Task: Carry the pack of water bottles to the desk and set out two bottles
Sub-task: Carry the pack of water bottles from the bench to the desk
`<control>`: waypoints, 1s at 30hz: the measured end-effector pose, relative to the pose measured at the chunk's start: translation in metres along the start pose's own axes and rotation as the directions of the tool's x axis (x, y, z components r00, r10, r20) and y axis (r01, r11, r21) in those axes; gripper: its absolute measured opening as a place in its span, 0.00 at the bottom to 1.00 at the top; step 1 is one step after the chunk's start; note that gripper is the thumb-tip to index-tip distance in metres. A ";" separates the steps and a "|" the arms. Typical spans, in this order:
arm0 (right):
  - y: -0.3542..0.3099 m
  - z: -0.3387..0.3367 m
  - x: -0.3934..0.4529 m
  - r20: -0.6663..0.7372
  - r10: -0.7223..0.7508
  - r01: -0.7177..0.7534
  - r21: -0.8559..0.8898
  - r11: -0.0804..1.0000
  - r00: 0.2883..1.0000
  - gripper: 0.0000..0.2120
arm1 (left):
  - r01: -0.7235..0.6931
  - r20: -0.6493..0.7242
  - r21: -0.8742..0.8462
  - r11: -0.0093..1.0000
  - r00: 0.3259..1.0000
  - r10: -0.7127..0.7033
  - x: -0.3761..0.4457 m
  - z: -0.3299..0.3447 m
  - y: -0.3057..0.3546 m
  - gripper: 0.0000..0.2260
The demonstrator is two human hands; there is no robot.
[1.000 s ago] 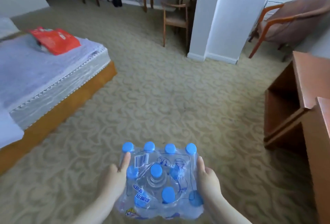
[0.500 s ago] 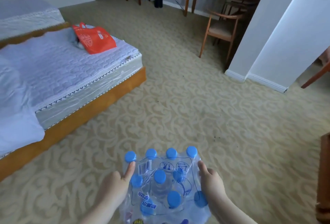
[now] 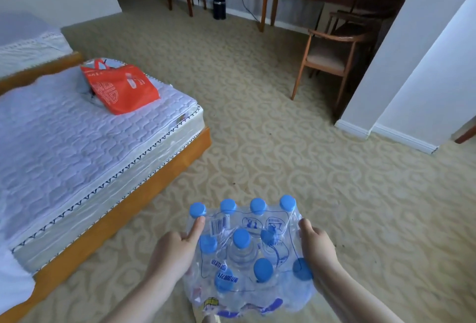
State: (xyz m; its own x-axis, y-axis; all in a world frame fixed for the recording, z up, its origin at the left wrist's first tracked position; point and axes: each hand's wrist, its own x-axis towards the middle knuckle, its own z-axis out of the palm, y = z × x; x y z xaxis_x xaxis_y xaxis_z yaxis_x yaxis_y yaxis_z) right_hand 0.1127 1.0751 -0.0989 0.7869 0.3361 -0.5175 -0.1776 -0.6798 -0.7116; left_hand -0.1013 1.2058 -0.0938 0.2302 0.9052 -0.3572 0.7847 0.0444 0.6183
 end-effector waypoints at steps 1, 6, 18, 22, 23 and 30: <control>-0.015 0.010 0.011 -0.011 0.009 -0.009 0.011 1.000 1.000 0.17 | -0.022 0.005 0.017 1.000 1.000 0.022 0.024 -0.007 0.010 0.29; -0.095 0.051 0.068 -0.044 0.053 -0.049 0.077 0.996 0.998 0.18 | -0.145 0.014 0.134 0.980 0.989 0.144 0.139 -0.040 0.061 0.26; -0.262 0.087 0.266 -0.023 0.063 -0.061 0.102 0.993 0.998 0.18 | -0.112 -0.011 0.087 0.990 0.993 0.113 0.357 -0.029 0.191 0.30; -0.321 0.083 0.334 -0.029 0.015 -0.013 0.067 0.998 0.999 0.19 | -0.081 -0.009 0.050 0.995 0.997 0.082 0.417 -0.018 0.242 0.32; -0.336 0.083 0.346 -0.038 0.020 -0.018 0.048 0.999 0.999 0.19 | -0.077 -0.014 0.042 0.996 0.997 0.077 0.431 -0.018 0.254 0.32; -0.436 0.099 0.456 0.017 0.012 -0.013 0.067 0.998 1.000 0.17 | -0.027 -0.069 -0.026 0.999 0.997 0.025 0.554 -0.014 0.332 0.32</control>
State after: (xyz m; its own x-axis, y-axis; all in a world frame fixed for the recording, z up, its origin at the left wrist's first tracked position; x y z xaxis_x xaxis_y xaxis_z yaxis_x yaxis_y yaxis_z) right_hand 0.4906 1.5893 -0.0723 0.7746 0.3391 -0.5338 -0.2267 -0.6391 -0.7349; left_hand 0.2790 1.7282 -0.0770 0.2099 0.9329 -0.2927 0.7630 0.0309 0.6456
